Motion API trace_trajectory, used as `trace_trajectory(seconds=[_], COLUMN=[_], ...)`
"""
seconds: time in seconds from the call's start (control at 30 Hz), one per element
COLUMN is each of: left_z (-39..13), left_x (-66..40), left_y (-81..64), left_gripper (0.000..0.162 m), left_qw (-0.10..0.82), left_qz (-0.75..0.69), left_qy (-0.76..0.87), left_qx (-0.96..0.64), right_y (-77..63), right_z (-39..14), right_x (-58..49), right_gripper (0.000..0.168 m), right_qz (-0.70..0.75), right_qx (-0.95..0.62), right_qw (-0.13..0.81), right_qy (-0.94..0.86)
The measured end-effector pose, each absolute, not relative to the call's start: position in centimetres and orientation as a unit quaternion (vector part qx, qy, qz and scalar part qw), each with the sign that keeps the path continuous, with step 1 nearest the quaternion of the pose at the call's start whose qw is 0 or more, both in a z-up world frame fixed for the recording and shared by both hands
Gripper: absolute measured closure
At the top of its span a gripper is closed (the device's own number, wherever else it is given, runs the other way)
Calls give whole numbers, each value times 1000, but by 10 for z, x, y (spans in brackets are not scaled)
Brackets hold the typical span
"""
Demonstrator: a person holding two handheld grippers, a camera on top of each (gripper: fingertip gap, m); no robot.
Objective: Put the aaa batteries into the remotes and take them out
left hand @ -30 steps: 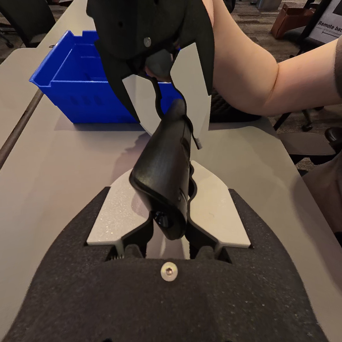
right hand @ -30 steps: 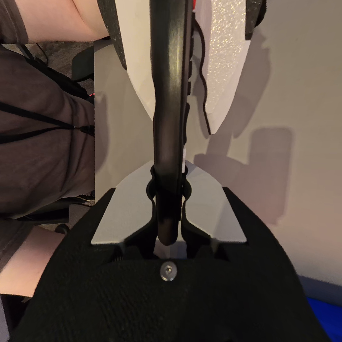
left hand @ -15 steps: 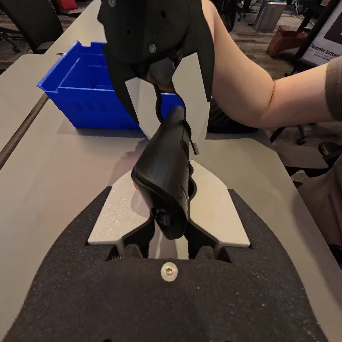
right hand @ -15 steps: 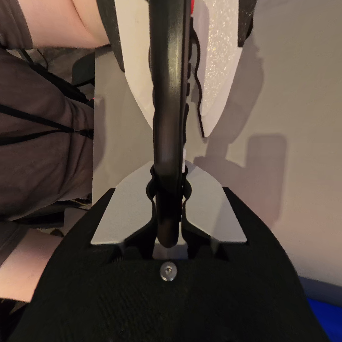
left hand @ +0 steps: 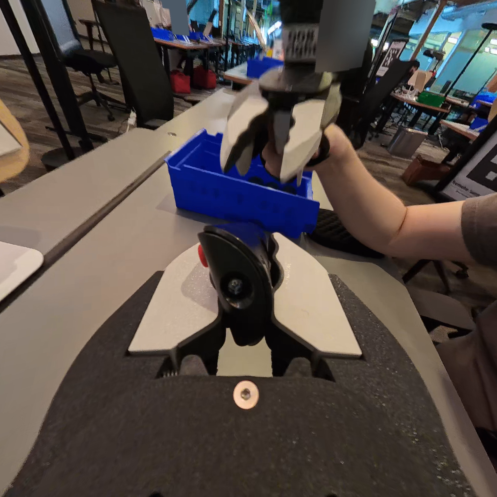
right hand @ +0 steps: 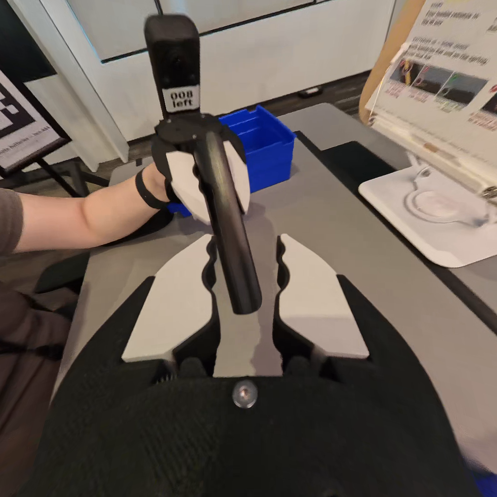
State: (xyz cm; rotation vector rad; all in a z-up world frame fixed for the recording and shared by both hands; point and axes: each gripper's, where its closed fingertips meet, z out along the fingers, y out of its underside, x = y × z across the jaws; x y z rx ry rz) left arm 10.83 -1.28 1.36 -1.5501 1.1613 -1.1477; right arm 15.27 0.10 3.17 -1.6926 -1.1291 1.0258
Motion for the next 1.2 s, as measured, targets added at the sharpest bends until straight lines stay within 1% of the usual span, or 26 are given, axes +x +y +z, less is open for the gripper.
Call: trace_trajectory(seconds=[0.03,0.1,0.17,0.2,0.23,0.27,0.3,0.43,0.5,0.57,0.6,0.63,0.7,0.77,0.97,1.2], left_z=[22,44,66,73,78,81,83,72,65,62,60,58,55,54,46,46], left_x=[105,98,91,88,85,83,81,82,84,85,86,86,85,85,83,85], left_y=[-12,-17,-23,-25,-25,-25,-24,-26,-27,-26,-27,-28,-28,-30,-29,-28], left_gripper=[131,131,131,131,131,130,130,128,124,108,103,102,107,115,116,119], left_qw=[442,457,473,481,489,499,507,503,500,509,514,516,515,513,490,490], left_qz=[-468,-502,-532,-538,-536,-531,-524,-480,-452,-424,-413,-402,-385,-384,-376,-378], left_qy=[456,440,422,417,414,412,414,458,480,492,500,510,520,527,533,526], left_qx=[-615,-589,-562,-553,-549,-547,-545,-554,-562,-565,-562,-559,-563,-559,-578,-583], right_y=[1,-2,-12,-20,-27,-33,-34,-35,-37,-39,-40,-41,-42,-44,-43,-42], right_z=[27,21,21,24,29,34,38,39,39,37,36,37,38,40,39,38], right_x=[148,134,119,112,108,106,106,111,115,118,119,120,122,122,122,123], right_gripper=[117,111,99,99,101,111,143,144,144,144,144,144,144,144,144,144], right_qz=[415,430,472,507,541,567,582,580,572,559,553,549,543,542,536,532], right_qx=[-675,-667,-651,-635,-618,-600,-591,-601,-608,-618,-621,-623,-627,-625,-628,-628], right_qw=[411,403,384,369,355,345,342,329,320,311,310,309,307,310,313,317], right_qy=[-451,-456,-453,-450,-447,-447,-441,-441,-448,-457,-461,-464,-467,-469,-469,-472])
